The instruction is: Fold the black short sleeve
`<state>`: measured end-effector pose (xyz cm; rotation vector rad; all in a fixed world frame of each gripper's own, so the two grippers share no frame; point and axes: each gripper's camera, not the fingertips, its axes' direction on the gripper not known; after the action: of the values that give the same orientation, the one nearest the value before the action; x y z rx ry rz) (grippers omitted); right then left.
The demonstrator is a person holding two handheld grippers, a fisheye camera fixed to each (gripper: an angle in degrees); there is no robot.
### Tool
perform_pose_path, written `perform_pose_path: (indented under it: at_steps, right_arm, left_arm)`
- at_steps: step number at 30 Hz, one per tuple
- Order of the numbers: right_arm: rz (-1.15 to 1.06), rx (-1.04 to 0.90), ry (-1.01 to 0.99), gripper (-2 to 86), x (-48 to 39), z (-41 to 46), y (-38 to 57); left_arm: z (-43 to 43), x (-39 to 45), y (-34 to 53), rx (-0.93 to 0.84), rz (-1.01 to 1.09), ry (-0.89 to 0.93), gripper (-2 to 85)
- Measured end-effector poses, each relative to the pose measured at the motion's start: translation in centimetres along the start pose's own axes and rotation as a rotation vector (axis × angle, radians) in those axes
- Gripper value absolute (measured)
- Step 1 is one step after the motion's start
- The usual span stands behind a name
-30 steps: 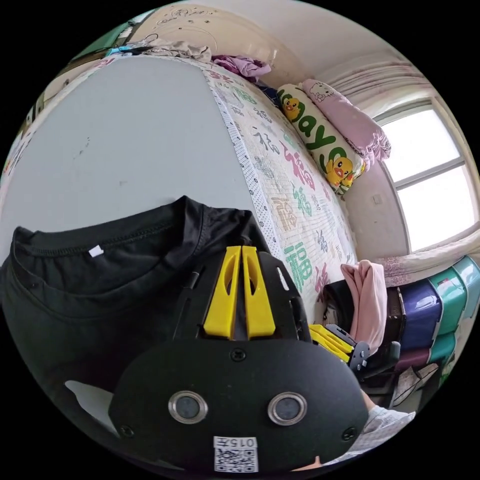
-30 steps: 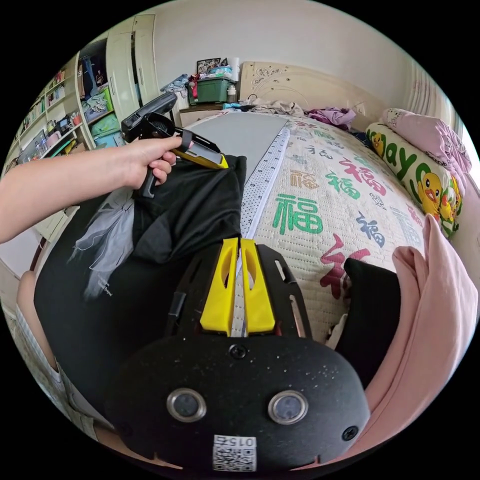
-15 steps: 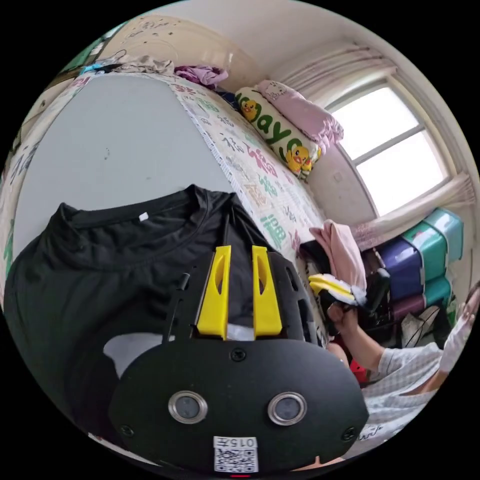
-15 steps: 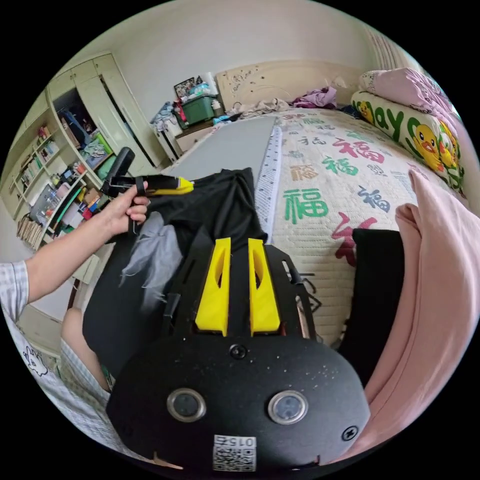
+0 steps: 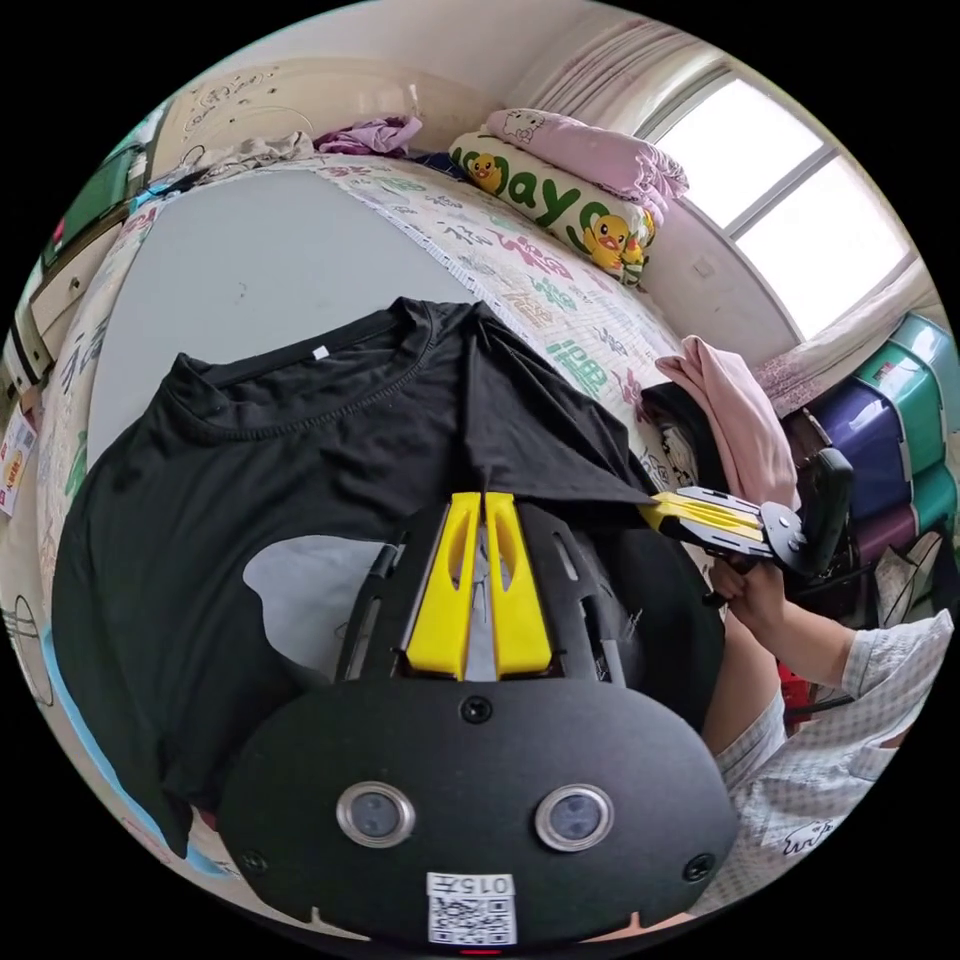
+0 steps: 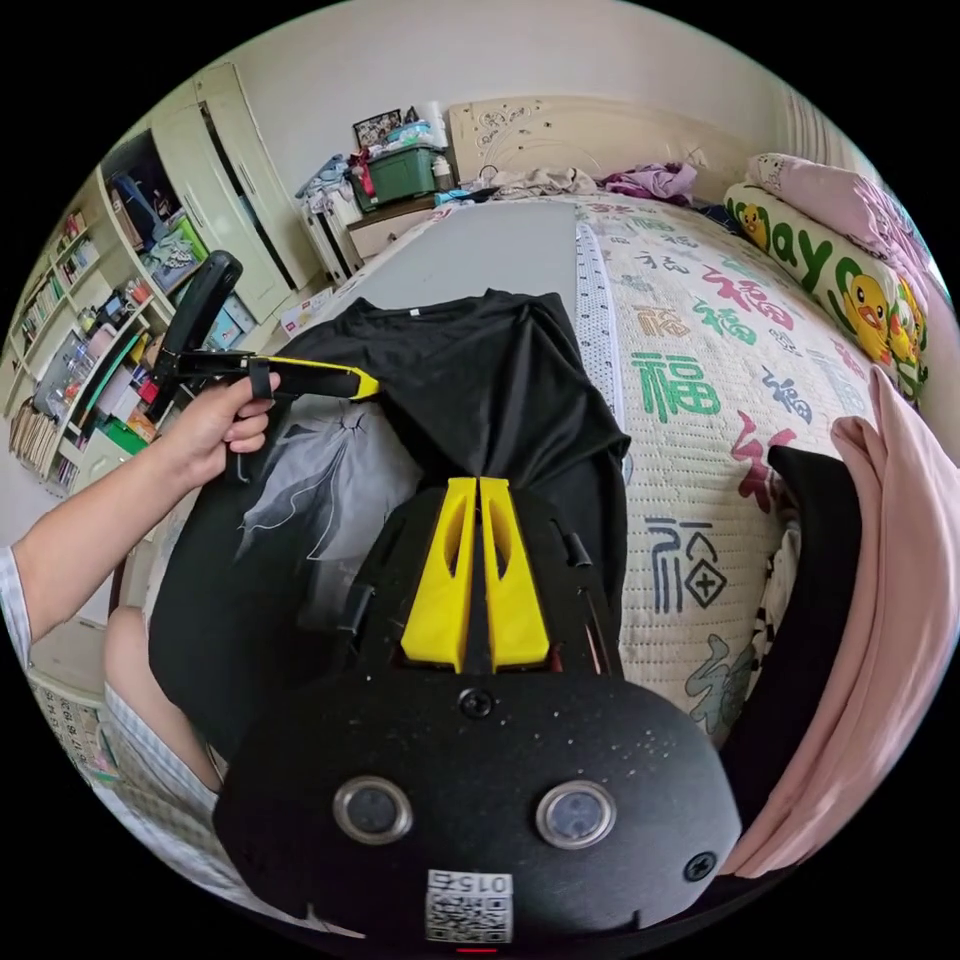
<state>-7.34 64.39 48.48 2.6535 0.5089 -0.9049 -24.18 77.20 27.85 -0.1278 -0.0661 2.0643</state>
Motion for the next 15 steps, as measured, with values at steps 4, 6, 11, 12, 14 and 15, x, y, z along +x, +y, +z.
perform_pose_path:
  at_steps: [4, 6, 11, 12, 14, 15]
  right_arm:
    - [-0.056, -0.022, -0.030, -0.9, -0.1, 0.1, 0.6]
    - [-0.064, -0.031, -0.040, -0.9, -0.2, 0.4, 0.6]
    - [-0.054, -0.086, -0.030, -0.8, 0.4, 1.4, 0.6]
    - [-0.055, -0.098, -0.034, -0.7, 0.7, 1.6, 0.7]
    - [-0.057, -0.095, -0.057, -0.4, 1.2, 1.6, 1.0]
    - [-0.055, -0.093, -0.072, -0.2, 1.6, 1.5, 1.1]
  left_arm:
    - [-1.4, -0.2, 1.2, 0.035, -0.014, 0.025, -0.4]
    - [-1.6, -0.4, 1.7, 0.034, -0.020, 0.021, -0.5]
    - [-1.9, -0.1, 2.7, 0.027, -0.016, 0.015, -0.4]
    - [-2.0, 0.1, 3.0, 0.027, -0.011, 0.010, -0.3]
    - [-2.3, 0.2, 3.6, 0.039, -0.003, 0.011, -0.1]
    - [-2.4, 0.2, 3.9, 0.037, -0.004, 0.010, 0.1]
